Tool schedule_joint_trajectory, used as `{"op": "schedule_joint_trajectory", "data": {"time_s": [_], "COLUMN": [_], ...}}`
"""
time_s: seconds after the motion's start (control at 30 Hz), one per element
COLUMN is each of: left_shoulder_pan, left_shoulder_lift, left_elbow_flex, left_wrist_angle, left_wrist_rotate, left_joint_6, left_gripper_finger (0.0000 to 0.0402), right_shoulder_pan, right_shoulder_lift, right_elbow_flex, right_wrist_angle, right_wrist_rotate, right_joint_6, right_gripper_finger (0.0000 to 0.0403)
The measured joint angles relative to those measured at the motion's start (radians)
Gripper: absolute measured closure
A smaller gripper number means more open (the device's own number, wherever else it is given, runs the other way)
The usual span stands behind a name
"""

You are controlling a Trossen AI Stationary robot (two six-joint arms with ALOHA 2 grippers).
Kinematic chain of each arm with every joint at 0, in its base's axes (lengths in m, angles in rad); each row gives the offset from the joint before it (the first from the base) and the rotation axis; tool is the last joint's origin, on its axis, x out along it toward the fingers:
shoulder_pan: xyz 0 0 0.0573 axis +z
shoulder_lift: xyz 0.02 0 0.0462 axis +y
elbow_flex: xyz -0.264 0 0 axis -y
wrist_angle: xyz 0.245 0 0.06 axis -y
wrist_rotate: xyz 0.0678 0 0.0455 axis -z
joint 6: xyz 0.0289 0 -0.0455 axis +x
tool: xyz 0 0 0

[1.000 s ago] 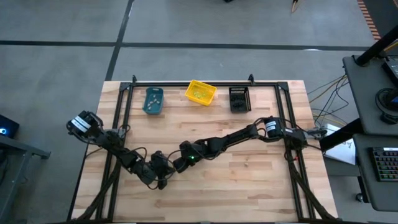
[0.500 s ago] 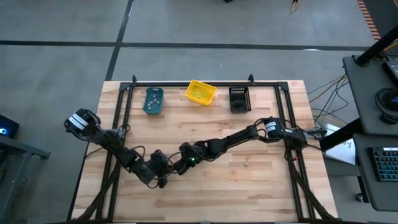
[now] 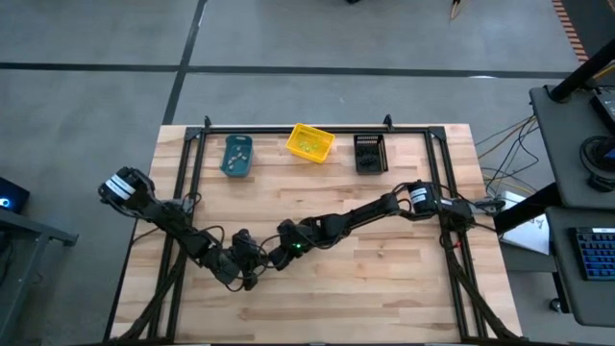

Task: Sort Halloween decoration
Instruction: Put the green spider toy into the yellow bin

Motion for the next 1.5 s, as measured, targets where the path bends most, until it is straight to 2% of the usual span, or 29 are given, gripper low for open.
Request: {"op": "schedule_joint_trajectory", "data": {"time_s": [0.33, 0.6, 0.73, 0.87, 1.0, 1.3, 1.5], "left_shoulder_pan": [0.000, -0.004, -0.004, -0.004, -0.004, -0.004, -0.004], "left_shoulder_lift": [0.093, 0.117, 0.122, 0.122, 0.123, 0.123, 0.124], "left_elbow_flex": [-0.008, -0.027, -0.027, -0.027, -0.027, -0.028, -0.028], "left_wrist_angle": [0.081, 0.141, 0.150, 0.149, 0.151, 0.151, 0.151], "left_wrist_rotate": [-0.008, -0.009, -0.007, -0.005, -0.004, -0.004, -0.012], "left_joint_6": [-0.082, -0.114, -0.114, -0.114, -0.111, -0.111, -0.111], "left_gripper_finger": [0.0401, 0.0401, 0.0401, 0.0401, 0.0401, 0.0401, 0.0401], "right_shoulder_pan": [-0.003, -0.006, -0.005, -0.001, 0.001, -0.017, -0.019], "right_shoulder_lift": [0.000, -0.001, -0.001, -0.001, -0.001, 0.000, 0.000], "right_elbow_flex": [-0.001, -0.002, -0.003, -0.003, -0.003, -0.003, -0.003], "right_wrist_angle": [0.005, 0.011, 0.023, 0.034, 0.039, 0.069, 0.077], "right_wrist_rotate": [-0.006, -0.023, -0.026, -0.033, -0.027, -0.009, -0.010], "right_joint_6": [0.036, 0.054, -0.017, -0.237, -0.285, -0.123, -0.091], "right_gripper_finger": [0.0389, 0.0317, 0.0284, 0.0267, 0.0265, 0.0283, 0.0298]}}
